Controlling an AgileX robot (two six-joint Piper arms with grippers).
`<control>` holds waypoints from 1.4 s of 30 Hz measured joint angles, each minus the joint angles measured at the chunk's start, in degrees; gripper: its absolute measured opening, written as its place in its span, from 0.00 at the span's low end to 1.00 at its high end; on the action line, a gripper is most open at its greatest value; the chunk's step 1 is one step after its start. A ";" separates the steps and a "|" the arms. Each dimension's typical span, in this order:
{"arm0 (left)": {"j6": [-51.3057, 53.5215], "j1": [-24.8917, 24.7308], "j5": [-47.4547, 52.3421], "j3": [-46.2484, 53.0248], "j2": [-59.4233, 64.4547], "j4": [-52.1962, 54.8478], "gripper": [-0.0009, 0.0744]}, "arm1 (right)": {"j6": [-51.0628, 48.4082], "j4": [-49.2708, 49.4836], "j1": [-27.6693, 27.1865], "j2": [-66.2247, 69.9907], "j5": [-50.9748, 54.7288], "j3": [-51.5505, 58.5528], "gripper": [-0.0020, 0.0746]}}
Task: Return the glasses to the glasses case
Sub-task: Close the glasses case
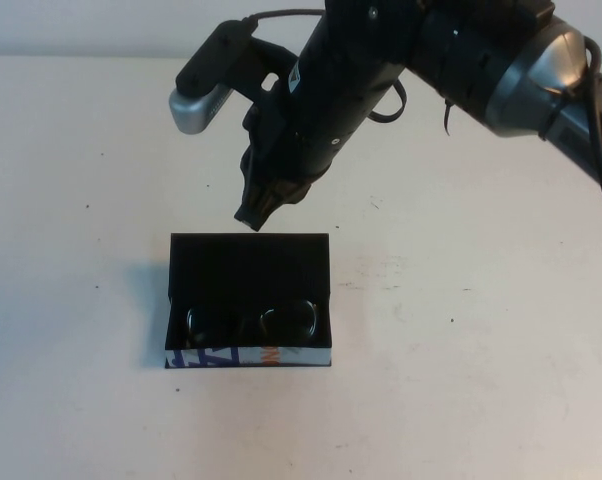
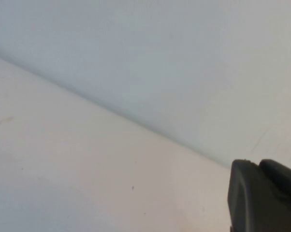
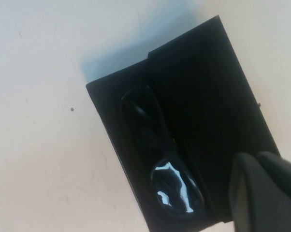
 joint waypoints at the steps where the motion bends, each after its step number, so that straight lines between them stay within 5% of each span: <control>1: -0.89 0.00 -1.52 0.00 0.00 -0.44 0.01 | 0.38 -0.15 0.00 0.00 0.00 0.00 0.01; 8: -5.04 0.00 2.51 -0.26 1.65 -2.56 0.01 | 4.23 -0.69 0.00 0.00 0.00 0.00 0.01; 17: 2.33 -6.46 18.61 -13.82 28.90 -2.54 0.01 | 9.73 -1.70 0.00 1.58 0.00 0.00 0.01; 26: 29.13 -10.96 40.00 -32.56 56.09 -13.71 0.01 | 11.03 -2.51 0.00 2.03 0.00 0.00 0.01; 42: 75.02 -10.96 36.96 -30.42 74.08 -56.72 0.01 | 14.49 3.70 -6.23 3.40 0.00 0.00 0.01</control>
